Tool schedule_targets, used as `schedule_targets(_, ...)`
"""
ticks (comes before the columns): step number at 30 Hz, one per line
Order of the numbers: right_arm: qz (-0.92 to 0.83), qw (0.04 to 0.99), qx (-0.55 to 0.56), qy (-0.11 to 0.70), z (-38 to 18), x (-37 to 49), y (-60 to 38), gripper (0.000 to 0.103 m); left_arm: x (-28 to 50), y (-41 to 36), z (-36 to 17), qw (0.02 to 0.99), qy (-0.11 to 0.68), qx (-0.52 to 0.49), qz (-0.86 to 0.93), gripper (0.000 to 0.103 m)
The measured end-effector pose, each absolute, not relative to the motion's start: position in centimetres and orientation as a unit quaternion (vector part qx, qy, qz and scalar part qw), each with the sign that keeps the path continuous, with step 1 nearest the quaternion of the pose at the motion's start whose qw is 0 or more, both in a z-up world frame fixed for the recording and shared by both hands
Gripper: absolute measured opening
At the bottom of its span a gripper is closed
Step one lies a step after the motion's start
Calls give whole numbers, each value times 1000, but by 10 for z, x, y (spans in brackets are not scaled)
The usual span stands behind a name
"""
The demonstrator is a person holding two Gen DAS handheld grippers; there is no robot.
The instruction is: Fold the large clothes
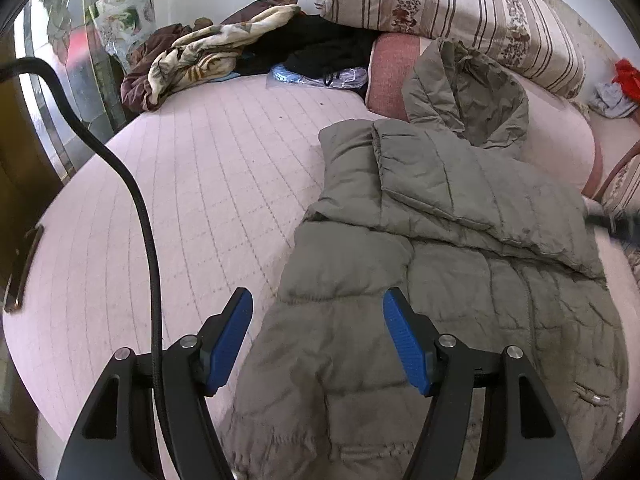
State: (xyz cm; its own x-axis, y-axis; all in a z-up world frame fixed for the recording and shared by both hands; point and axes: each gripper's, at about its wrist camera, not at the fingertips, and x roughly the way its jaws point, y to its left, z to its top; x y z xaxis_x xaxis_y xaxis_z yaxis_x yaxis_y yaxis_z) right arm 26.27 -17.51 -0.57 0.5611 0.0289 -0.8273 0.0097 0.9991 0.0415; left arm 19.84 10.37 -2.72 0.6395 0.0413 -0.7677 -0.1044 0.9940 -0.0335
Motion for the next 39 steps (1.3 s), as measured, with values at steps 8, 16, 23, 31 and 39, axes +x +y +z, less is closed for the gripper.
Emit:
schedule_targets(8, 0, 882, 40, 469, 21, 408, -136, 79, 225, 110, -39, 891, 448, -60, 40, 67)
schedule_targets(16, -9, 903, 90, 420, 65, 541, -97, 96, 249, 115, -55, 873, 477, -98, 24, 67)
schedule_targets(23, -57, 896, 87, 432, 43, 616, -73, 96, 259, 121, -66, 867, 486, -105, 24, 67)
schedule_targets(31, -83, 889, 66, 445, 19, 632, -83, 7, 263, 120, -67, 867, 486, -105, 22, 67)
schedule_targets(39, -51, 911, 9, 408, 60, 545, -77, 6, 255, 132, -52, 874, 469, -121, 33, 67)
